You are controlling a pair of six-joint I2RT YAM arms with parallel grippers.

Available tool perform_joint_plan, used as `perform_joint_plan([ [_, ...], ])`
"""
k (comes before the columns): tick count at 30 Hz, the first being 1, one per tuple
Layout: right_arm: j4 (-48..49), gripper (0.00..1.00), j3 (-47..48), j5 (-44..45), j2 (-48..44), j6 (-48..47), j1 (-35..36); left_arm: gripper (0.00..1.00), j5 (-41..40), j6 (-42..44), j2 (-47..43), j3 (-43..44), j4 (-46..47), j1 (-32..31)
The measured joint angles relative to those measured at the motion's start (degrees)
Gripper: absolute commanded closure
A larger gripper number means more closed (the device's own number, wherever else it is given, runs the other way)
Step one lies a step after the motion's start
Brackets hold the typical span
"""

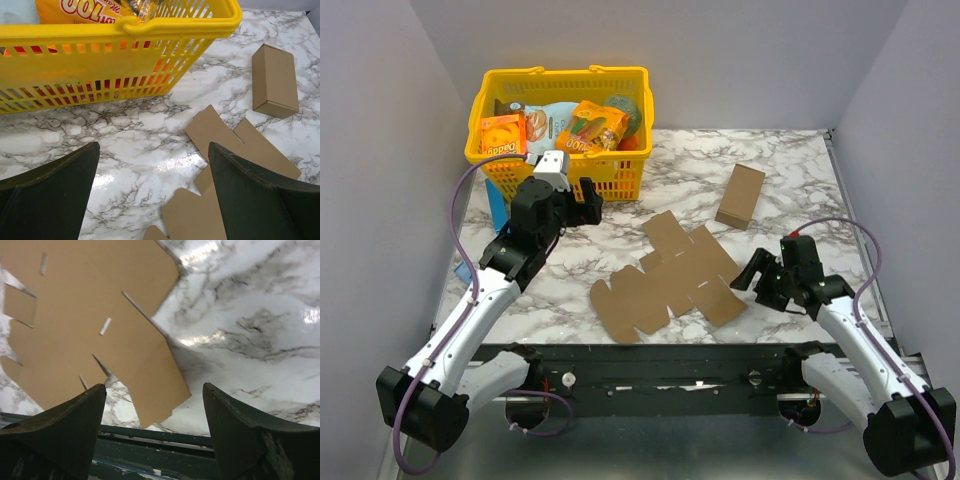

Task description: Fold the paper box

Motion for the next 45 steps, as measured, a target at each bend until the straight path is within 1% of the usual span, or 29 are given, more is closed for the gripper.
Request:
perform_joint_plan([
  [5,-0.8,0.16,-3.9,0.3,1.4,2.9,1.7,0.01,0.3,-0.4,0.0,0.0,0.0,0.0],
  [9,0.3,0.21,-7.1,-0.1,1.1,5.8,2.7,0.01,0.6,-0.7,0.0,0.0,0.0,0.0],
  [11,1.7,0.23,-8.7,-0.4,0.1,7.4,2.9,0.01,0.8,-0.7,0.0,0.0,0.0,0.0],
  [14,4.3,0.24,-10.3,-1.3,-0.9,9.9,3.1,0.01,0.9,-0.8,0.0,0.0,0.0,0.0],
  [19,10.3,0.32,-11.5,-2.8,0.2,12.7,3.3,0.01,1.2,-0.8,0.1,0.0,0.0,0.0],
  [22,12.9,0.39,-11.6,-3.4,1.8,13.4,3.4,0.01,1.4,-0.8,0.2,0.0,0.0,0.0],
  [23,13.9,0.46,-11.6,-3.6,2.6,13.7,3.5,0.01,1.6,-0.8,0.2,0.0,0.0,0.0],
  [25,15.8,0.51,-11.7,-4.2,3.9,13.7,3.5,0.01,2.0,-0.8,0.2,0.0,0.0,0.0],
  [26,16.8,0.56,-11.8,-4.5,4.2,13.8,3.5,0.01,2.4,-0.8,0.2,0.0,0.1,0.0],
  [28,18.6,0.62,-11.9,-4.8,4.2,13.7,3.5,0.01,2.9,-0.8,0.2,0.0,0.2,0.0],
  [29,19.3,0.68,-11.9,-4.9,4.0,13.6,3.5,0.01,3.2,-0.8,0.2,0.0,0.3,0.0],
  [31,20.6,0.75,-11.9,-4.9,3.3,12.9,3.5,0.01,3.9,-0.8,0.2,0.0,0.6,0.0],
  [32,21.1,0.85,-11.9,-4.9,2.9,12.6,3.5,0.01,4.3,-0.8,0.2,0.0,0.8,0.0],
  [35,22.4,0.93,-11.6,-4.7,1.6,11.1,3.5,0.01,5.9,-0.7,0.2,0.0,1.3,0.0],
  [36,22.8,0.94,-11.3,-4.7,1.4,10.5,3.5,0.01,6.3,-0.7,0.2,0.0,1.4,0.0],
  [38,23.5,1.0,-10.1,-4.8,1.3,8.9,3.5,0.01,7.6,-0.5,0.2,0.0,1.7,0.0],
  [42,23.6,1.0,-4.2,-6.3,1.4,4.0,3.5,0.01,12.1,0.0,-0.1,0.0,2.5,0.4],
  [45,23.3,1.0,2.2,-8.4,1.4,-0.4,3.5,0.01,18.0,0.3,-1.1,0.0,3.4,2.0],
])
